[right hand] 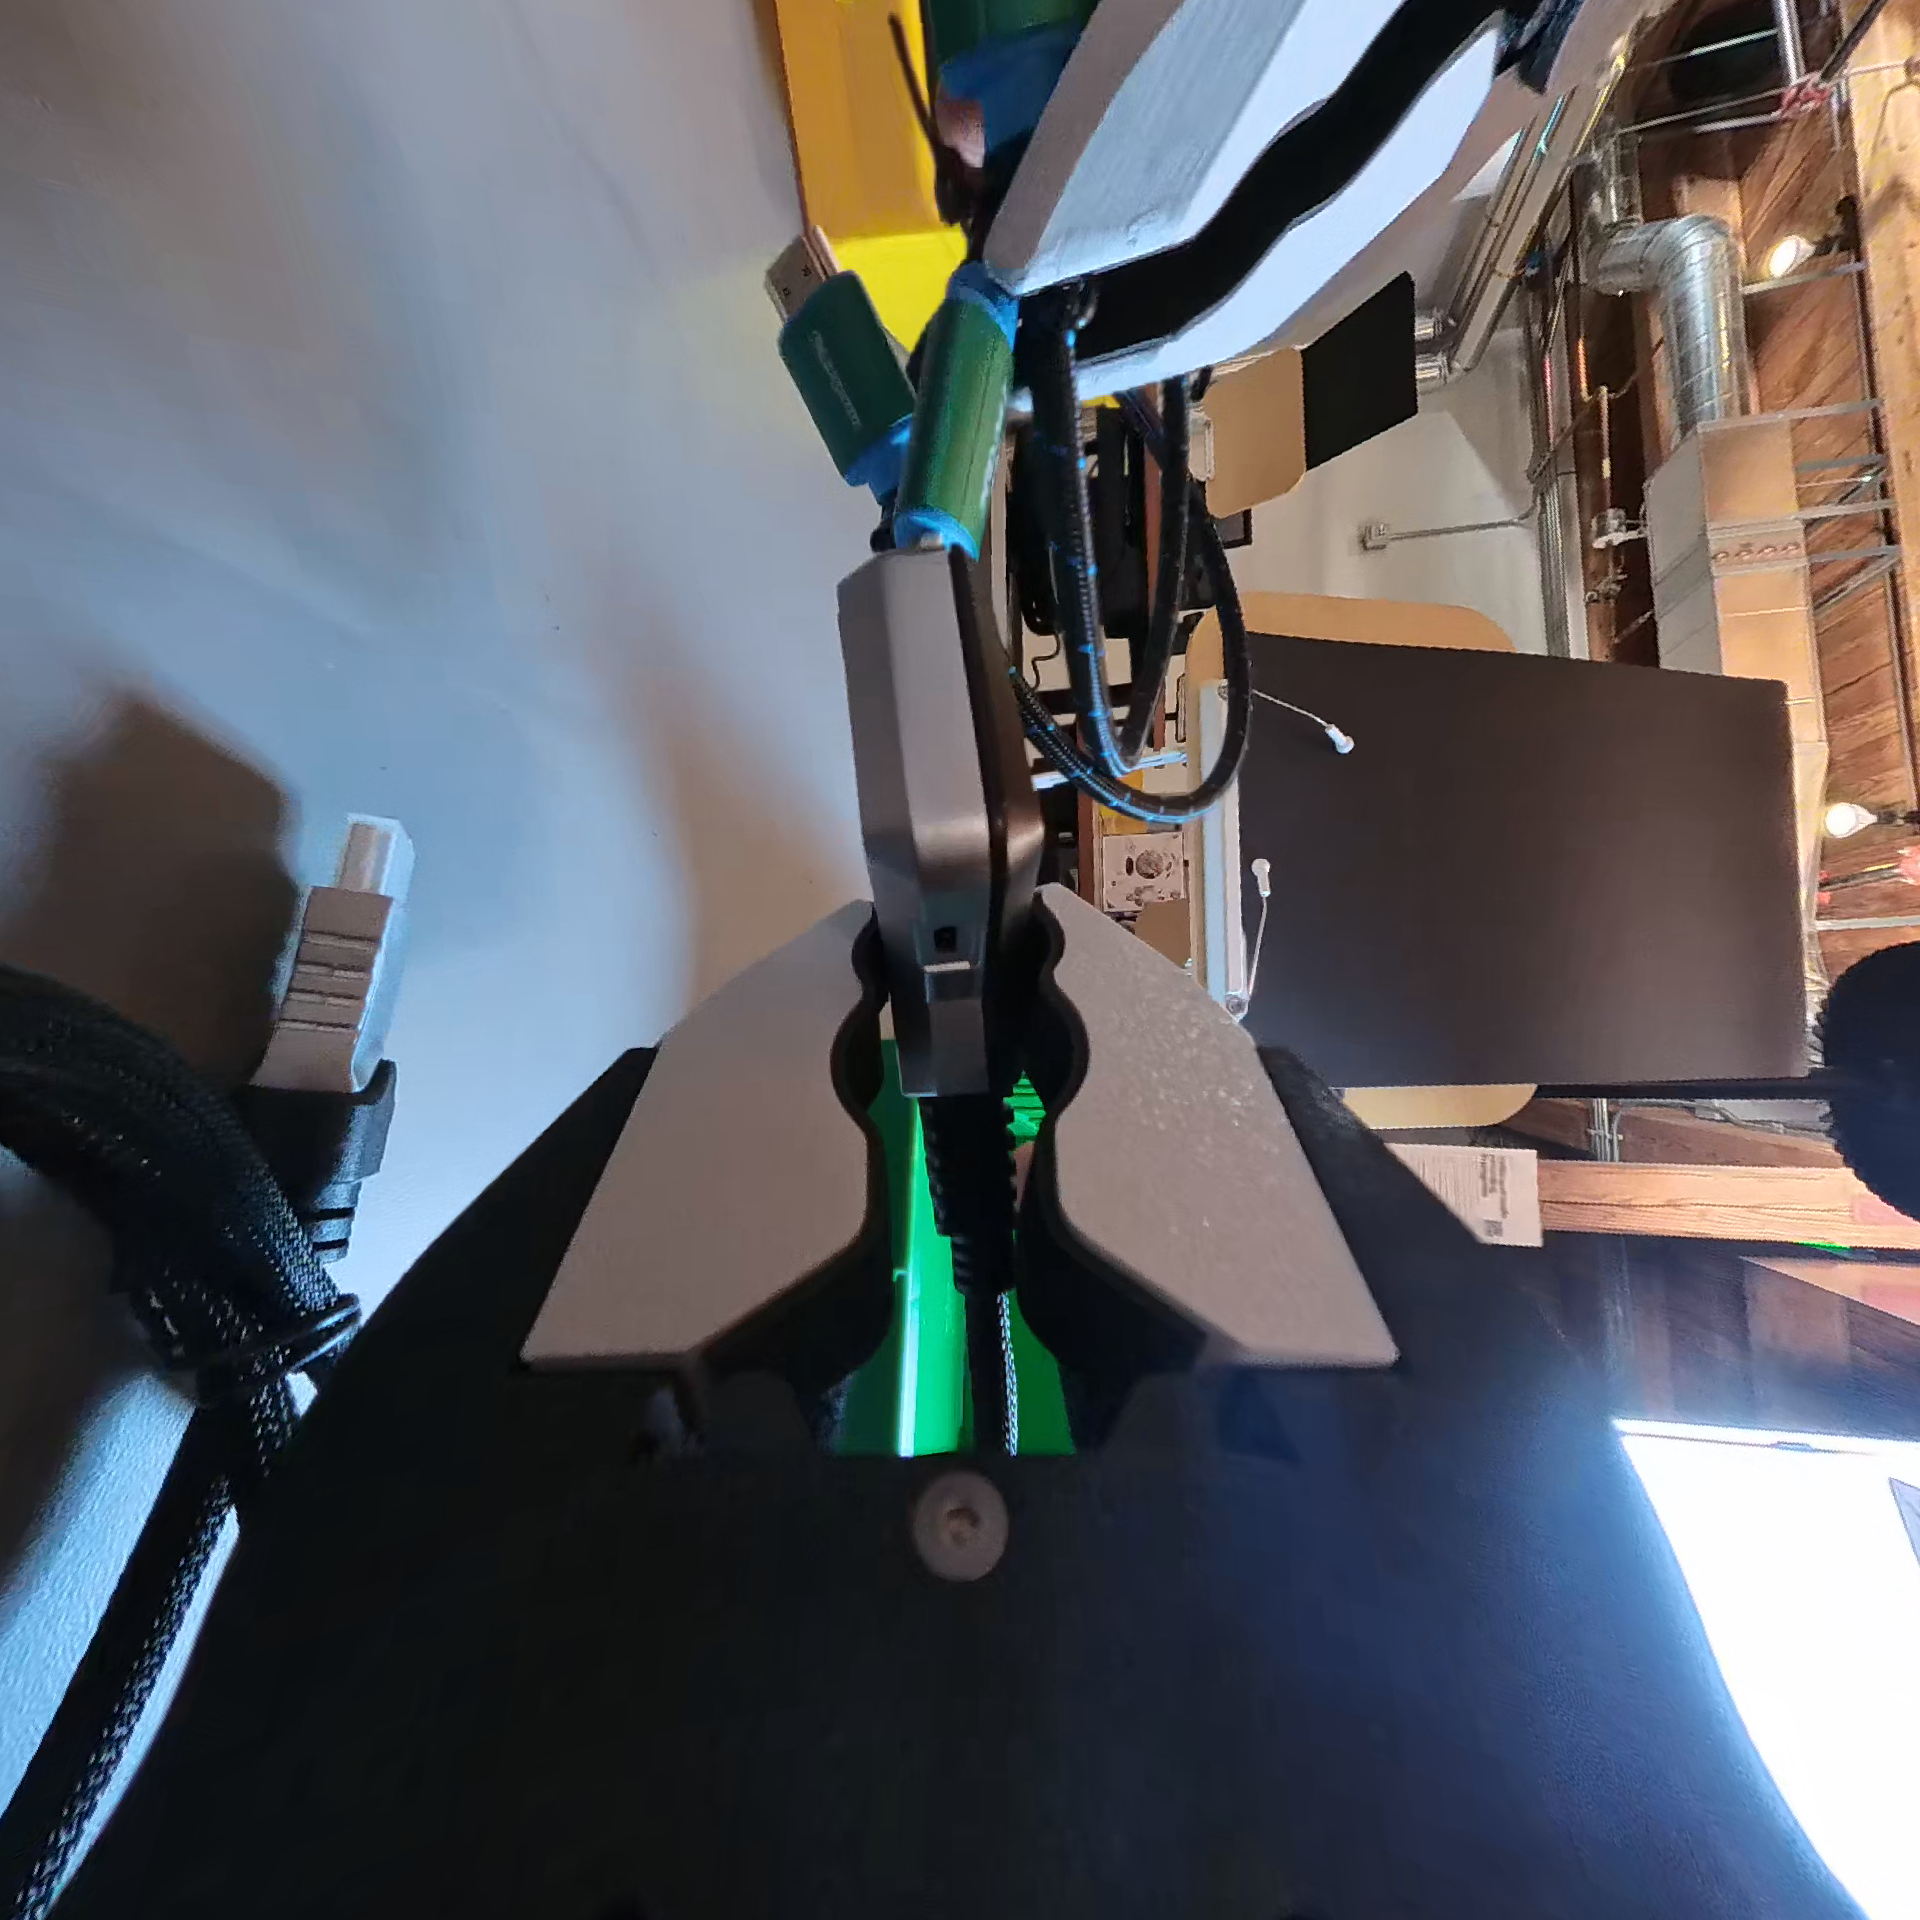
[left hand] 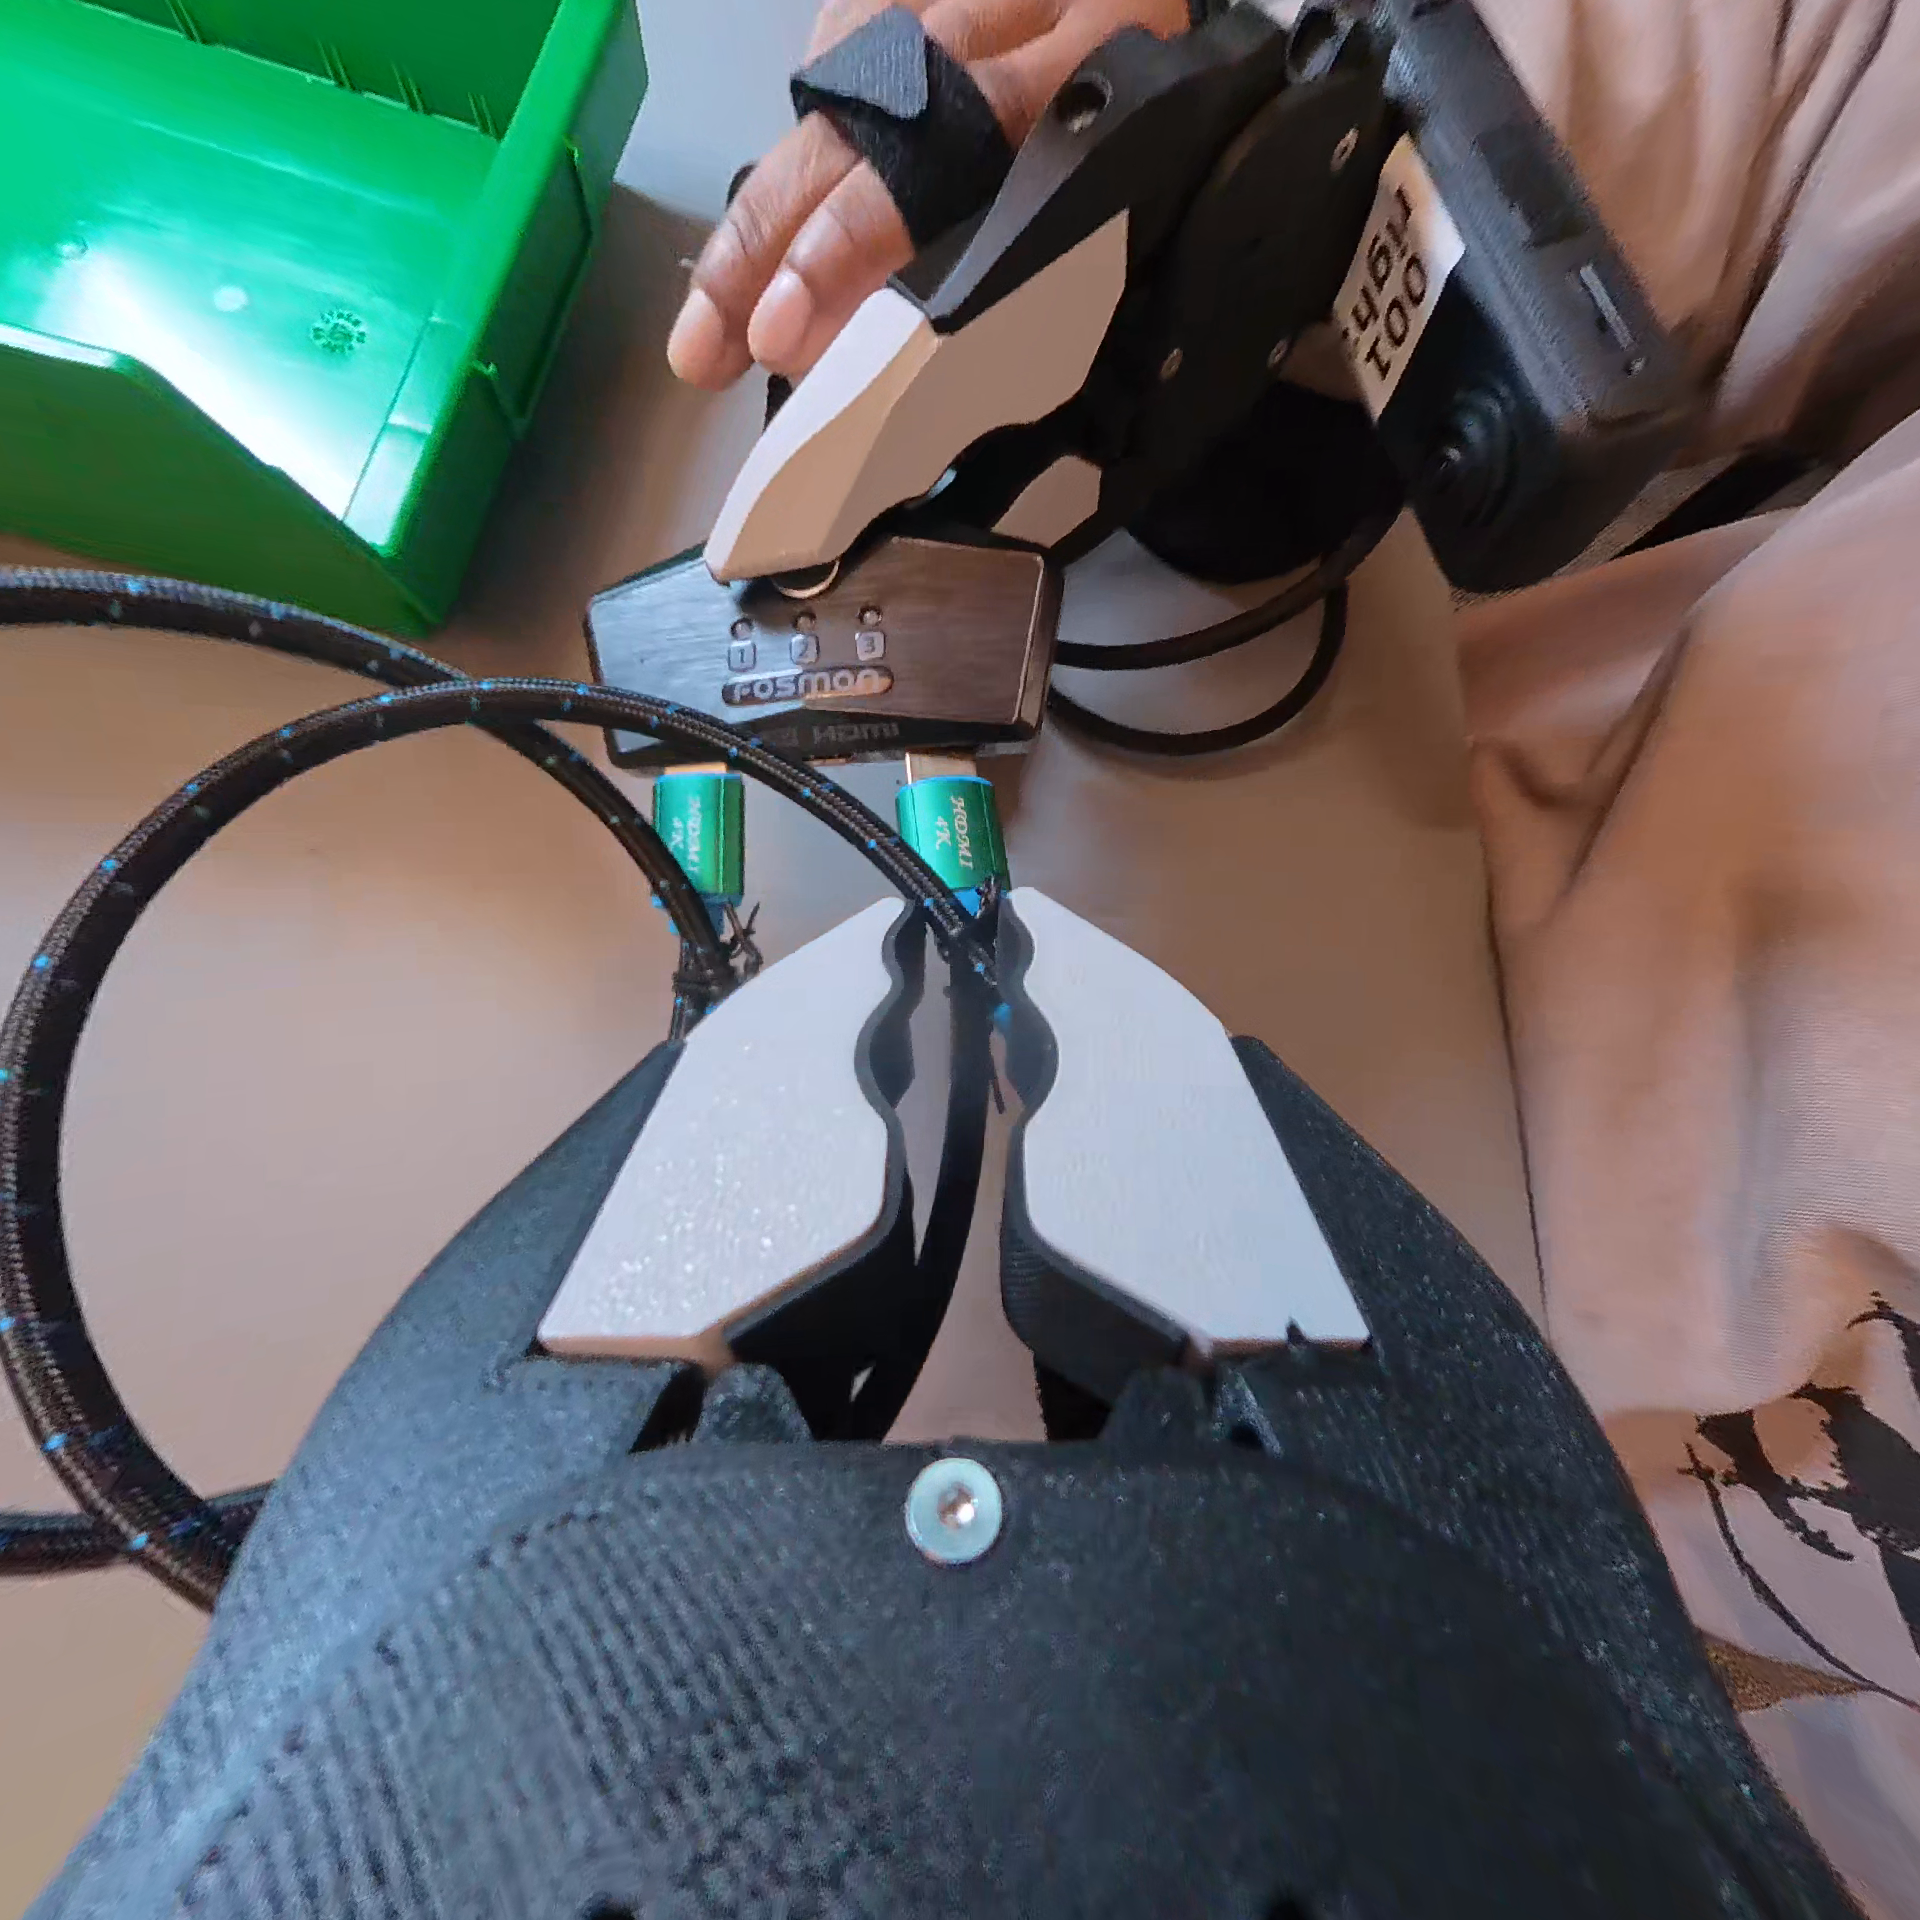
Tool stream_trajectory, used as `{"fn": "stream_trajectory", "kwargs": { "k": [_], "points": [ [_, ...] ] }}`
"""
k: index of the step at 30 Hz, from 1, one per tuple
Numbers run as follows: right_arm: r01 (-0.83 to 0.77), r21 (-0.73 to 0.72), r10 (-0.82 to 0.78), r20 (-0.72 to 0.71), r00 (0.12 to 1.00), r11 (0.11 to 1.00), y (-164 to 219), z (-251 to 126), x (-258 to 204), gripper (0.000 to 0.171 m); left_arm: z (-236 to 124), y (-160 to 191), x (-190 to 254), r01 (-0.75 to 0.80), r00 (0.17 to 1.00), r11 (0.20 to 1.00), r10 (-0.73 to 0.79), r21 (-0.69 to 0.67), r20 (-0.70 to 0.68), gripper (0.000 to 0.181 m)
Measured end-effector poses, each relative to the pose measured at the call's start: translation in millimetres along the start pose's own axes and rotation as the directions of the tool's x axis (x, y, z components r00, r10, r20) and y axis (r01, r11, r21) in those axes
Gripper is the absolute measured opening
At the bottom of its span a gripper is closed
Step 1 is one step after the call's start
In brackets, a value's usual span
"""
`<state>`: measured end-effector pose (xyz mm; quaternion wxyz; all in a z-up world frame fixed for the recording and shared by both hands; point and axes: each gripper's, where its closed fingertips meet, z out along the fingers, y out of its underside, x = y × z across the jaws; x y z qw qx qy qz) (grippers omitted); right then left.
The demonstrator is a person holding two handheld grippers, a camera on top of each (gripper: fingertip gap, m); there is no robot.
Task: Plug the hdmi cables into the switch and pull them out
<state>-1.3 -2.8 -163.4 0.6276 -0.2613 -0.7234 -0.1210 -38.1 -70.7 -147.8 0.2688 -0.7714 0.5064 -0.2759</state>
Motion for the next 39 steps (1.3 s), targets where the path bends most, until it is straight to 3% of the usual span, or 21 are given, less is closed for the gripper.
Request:
{"fn": "stream_trajectory", "kwargs": {
  "k": [7, 13, 24, 34, 39],
  "points": [
    [-0.125, 0.028, 0.126, -0.035, 0.991, 0.992, 5.1, -2.6, 12.0, 0.023, -5.1, -13.4, -2.4, 0.069, 0.995, 0.988, -0.059, 0.138, -0.077, 0.013],
    [-0.128, 0.008, 0.129, -0.072, 0.989, 0.992, 10.3, -4.4, 18.5, 0.024, -2.9, -20.2, -1.4, 0.116, 0.987, 0.974, -0.092, 0.195, -0.129, 0.013],
    [0.027, -0.082, -0.040, -0.167, 0.985, 0.996, 16.8, -7.9, 30.3, 0.024, 4.0, -26.1, -1.4, 0.297, 0.934, 0.921, -0.224, 0.252, -0.280, 0.011],
    [0.005, -0.188, -0.037, -0.168, 0.985, 0.982, 24.6, -0.1, 26.9, 0.024, 9.1, -32.2, -14.9, 0.433, 0.886, 0.846, -0.337, 0.310, -0.317, 0.010],
    [0.002, -0.192, -0.031, -0.144, 0.989, 0.981, 24.3, 0.1, 22.7, 0.024, 14.6, -29.5, -11.9, 0.415, 0.897, 0.860, -0.331, 0.297, -0.294, 0.009]
  ]
}}
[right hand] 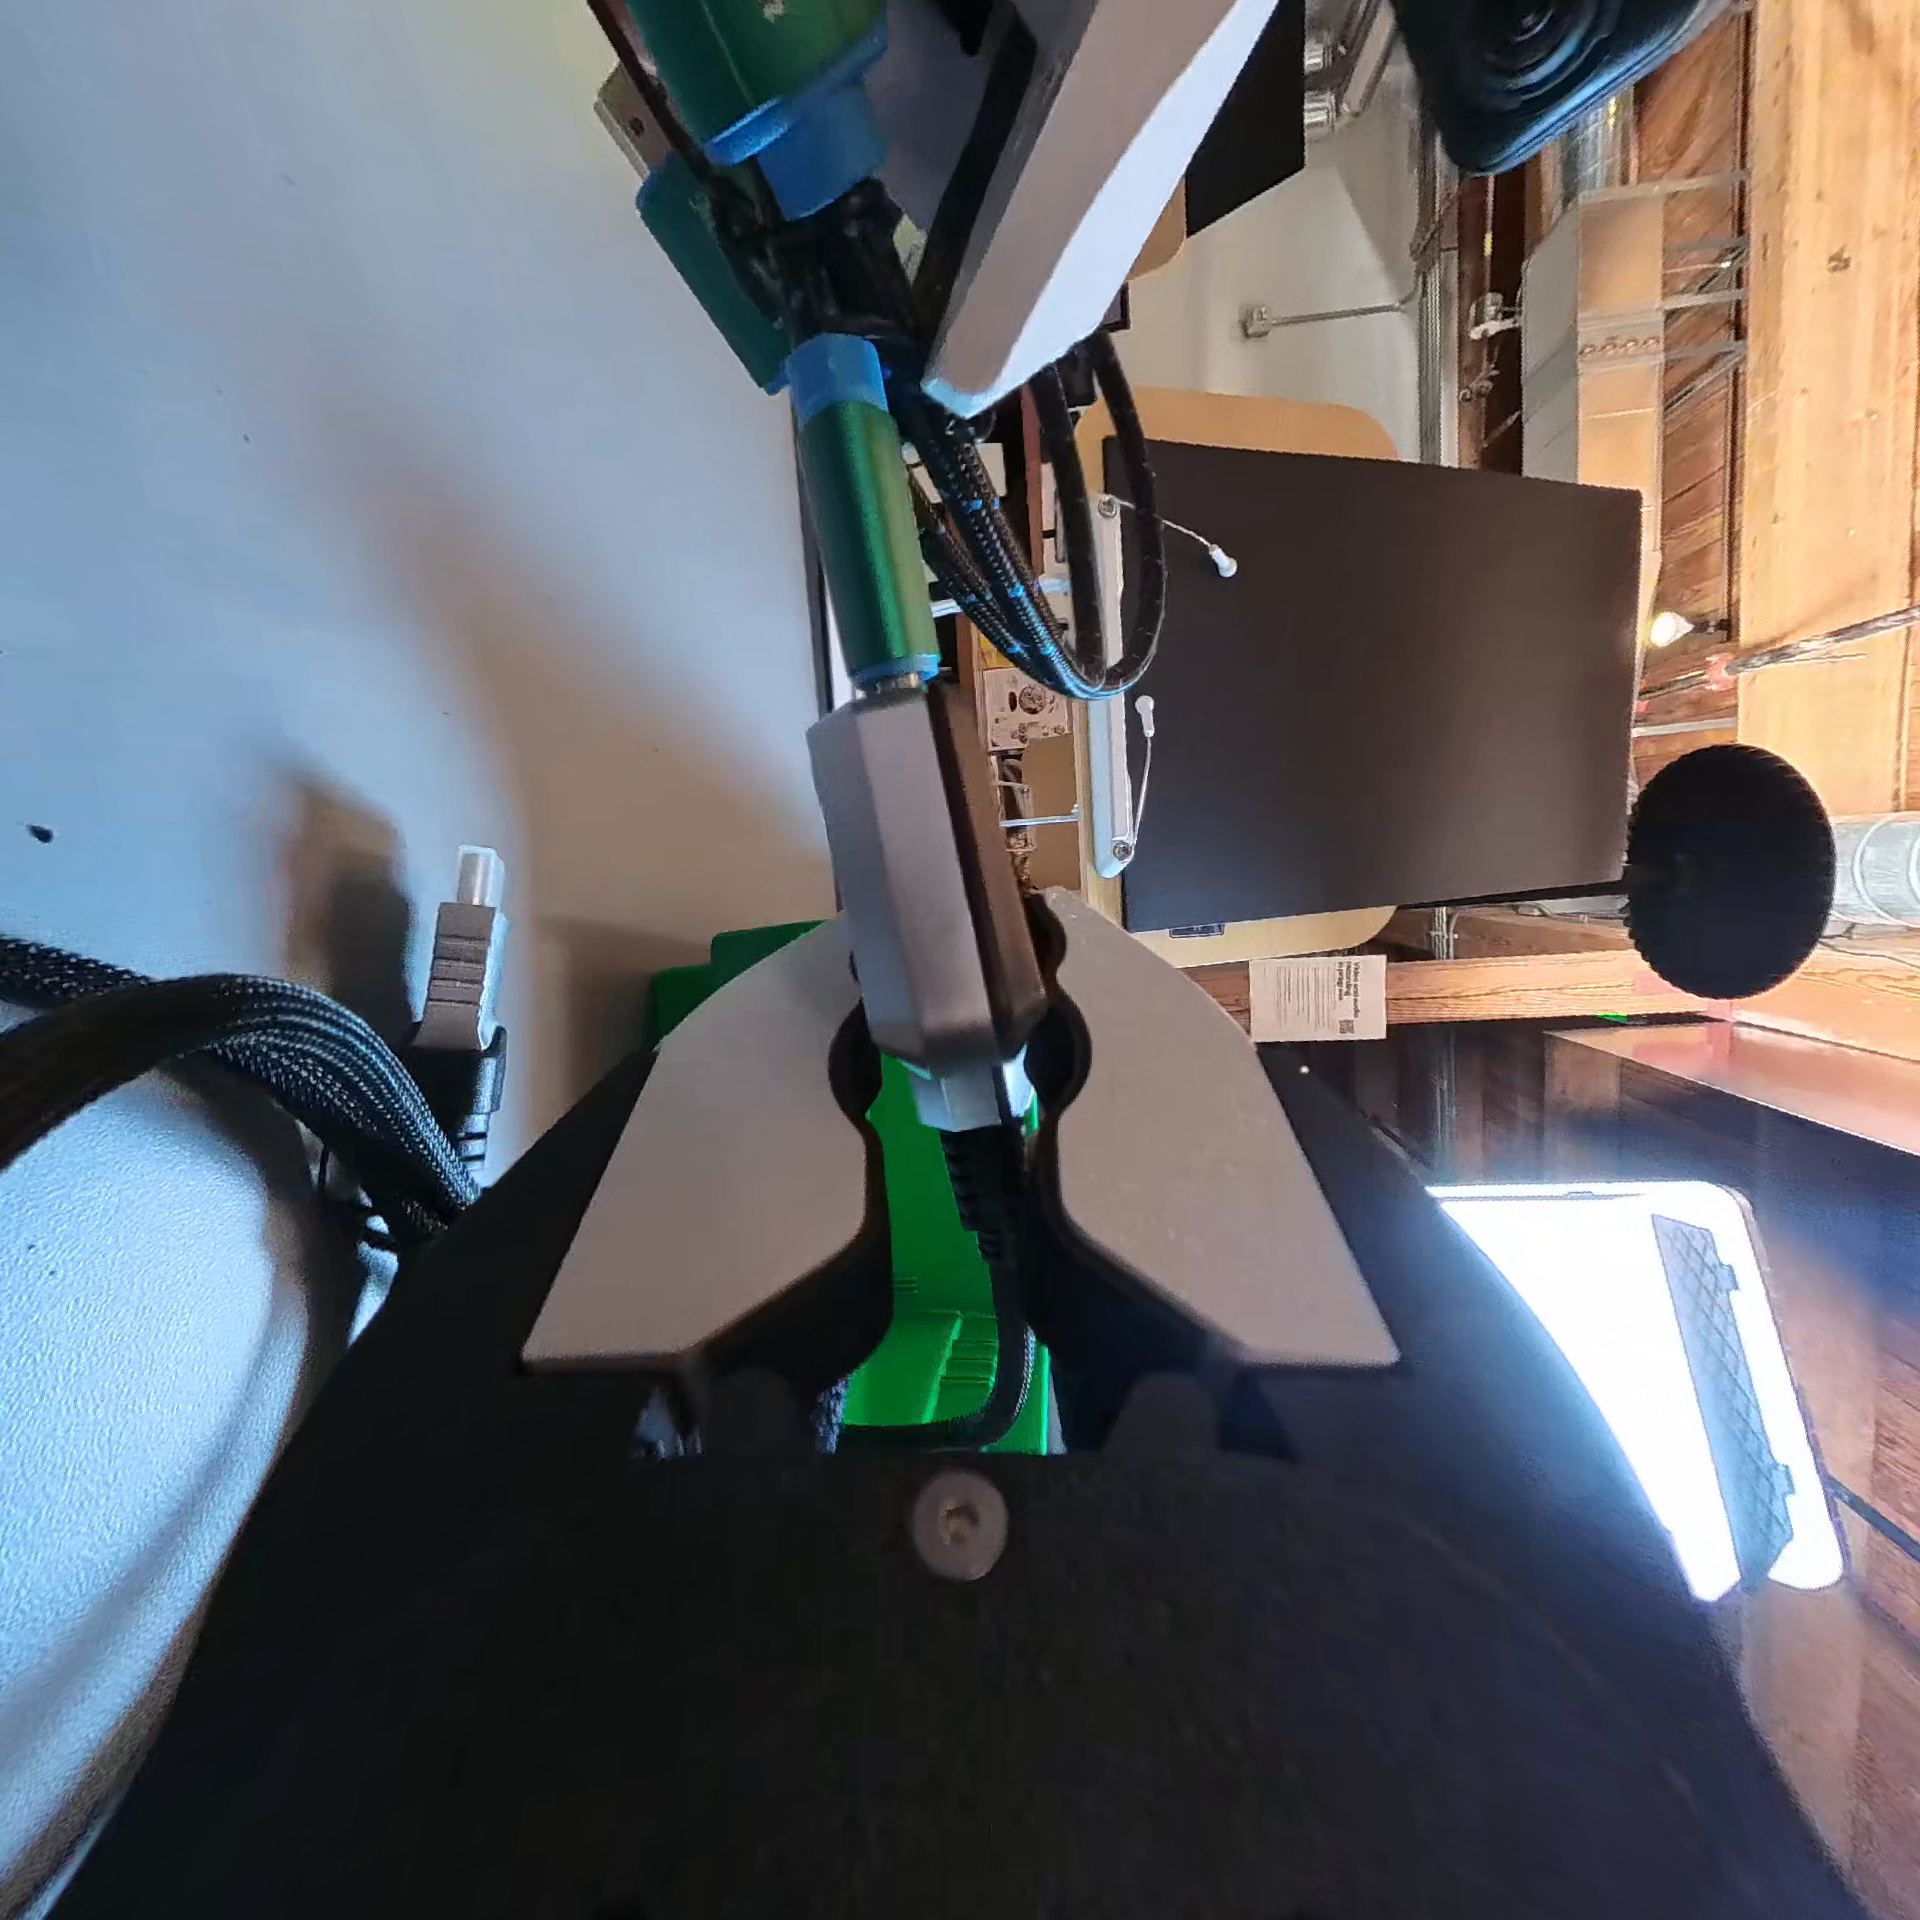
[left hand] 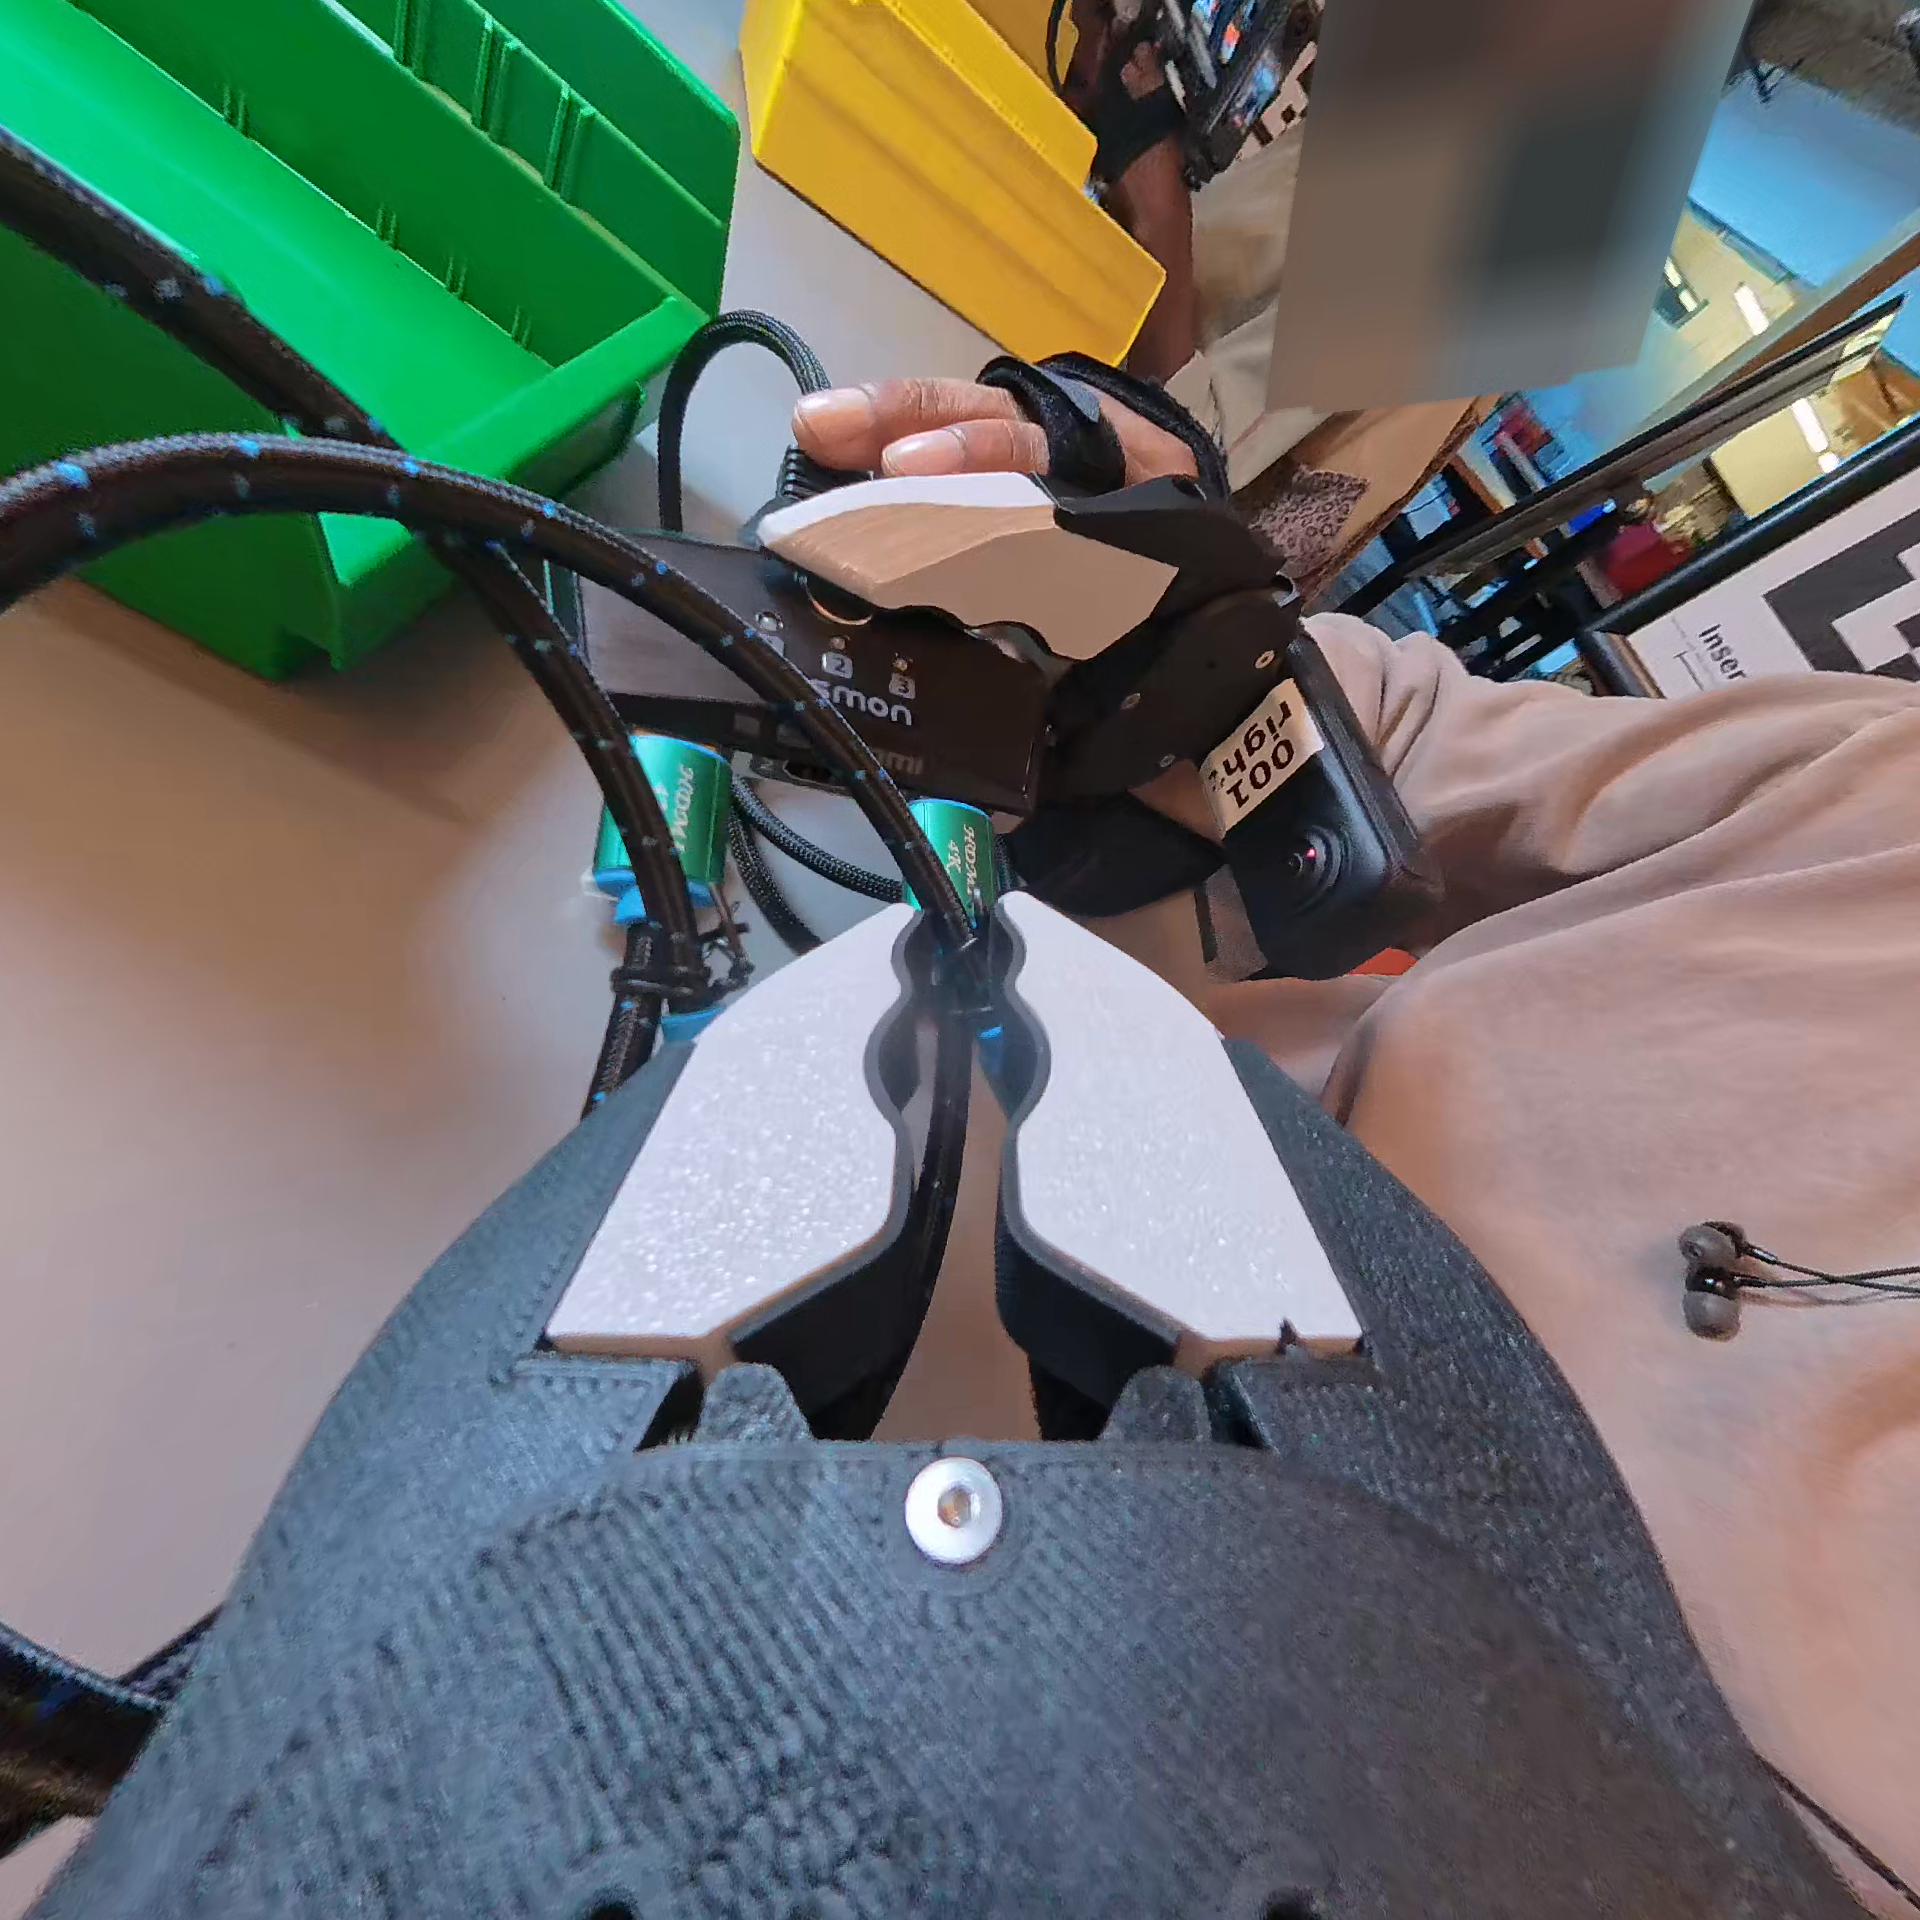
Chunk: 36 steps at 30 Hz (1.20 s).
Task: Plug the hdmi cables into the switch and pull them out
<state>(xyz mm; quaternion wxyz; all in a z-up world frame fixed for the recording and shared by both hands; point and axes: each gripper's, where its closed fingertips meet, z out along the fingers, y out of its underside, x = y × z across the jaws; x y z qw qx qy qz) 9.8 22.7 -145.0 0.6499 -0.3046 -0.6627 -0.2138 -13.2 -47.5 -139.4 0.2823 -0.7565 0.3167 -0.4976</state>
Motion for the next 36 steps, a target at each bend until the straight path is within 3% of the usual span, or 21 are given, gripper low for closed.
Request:
{"fn": "stream_trajectory", "kwargs": {
  "k": [4, 8, 13, 16, 19, 21, 23, 25, 28, 33, 36],
  "points": [
    [-0.017, -0.006, 0.017, 0.037, 0.999, 1.000, 1.2, 5.2, -3.9, 0.025, -1.9, 2.0, -4.7, -0.047, 0.998, 0.999, 0.048, -0.023, 0.033, 0.011],
    [-0.105, 0.013, 0.105, 0.037, 0.994, 0.994, -1.7, 3.4, 8.2, 0.025, -17.3, -13.5, 6.3, -0.212, 0.976, 0.977, 0.210, 0.018, 0.063, 0.023],
    [-0.299, 0.063, 0.298, 0.023, 0.954, 0.952, 7.6, -6.6, 25.2, 0.025, -71.2, -73.0, 48.5, -0.528, 0.843, 0.812, 0.466, 0.248, 0.268, 0.028],
    [-0.453, 0.087, 0.453, 0.023, 0.891, 0.887, 14.6, -9.2, 40.2, 0.026, -114.7, -96.0, 56.8, -0.609, 0.785, 0.683, 0.448, 0.402, 0.428, 0.024],
    [-0.571, 0.116, 0.572, 0.020, 0.820, 0.813, 20.2, -15.6, 57.6, 0.025, -135.1, -74.0, 25.7, -0.600, 0.780, 0.653, 0.350, 0.462, 0.519, 0.013],
    [-0.639, 0.145, 0.643, 0.024, 0.766, 0.756, 22.5, -20.9, 70.4, 0.025, -127.2, -33.3, -13.7, -0.556, 0.785, 0.728, 0.300, 0.401, 0.542, 0.007],
    [-0.693, 0.171, 0.699, 0.033, 0.714, 0.700, 24.1, -26.1, 84.2, 0.025, -110.7, 12.6, -53.2, -0.482, 0.772, 0.839, 0.271, 0.253, 0.574, 0.007],
    [-0.725, 0.202, 0.732, 0.050, 0.680, 0.659, 23.6, -32.7, 98.8, 0.025, -95.7, 36.3, -65.1, -0.500, 0.715, 0.862, 0.351, 0.091, 0.604, 0.011],
    [-0.725, 0.244, 0.739, 0.049, 0.672, 0.644, 24.8, -40.6, 127.2, 0.024, -82.5, 26.4, -50.8, -0.600, 0.640, 0.797, 0.430, 0.065, 0.637, 0.010],
    [-0.681, 0.285, 0.692, 0.079, 0.718, 0.674, 29.5, -24.7, 190.4, 0.024, -87.2, 17.0, -57.9, -0.631, 0.544, 0.774, 0.393, 0.053, 0.741, 0.024],
    [-0.667, 0.332, 0.675, 0.112, 0.729, 0.667, 32.1, -3.4, 238.3, 0.024, -92.6, 17.2, -58.3, -0.622, 0.547, 0.781, 0.375, 0.063, 0.748, 0.025]
  ]
}}
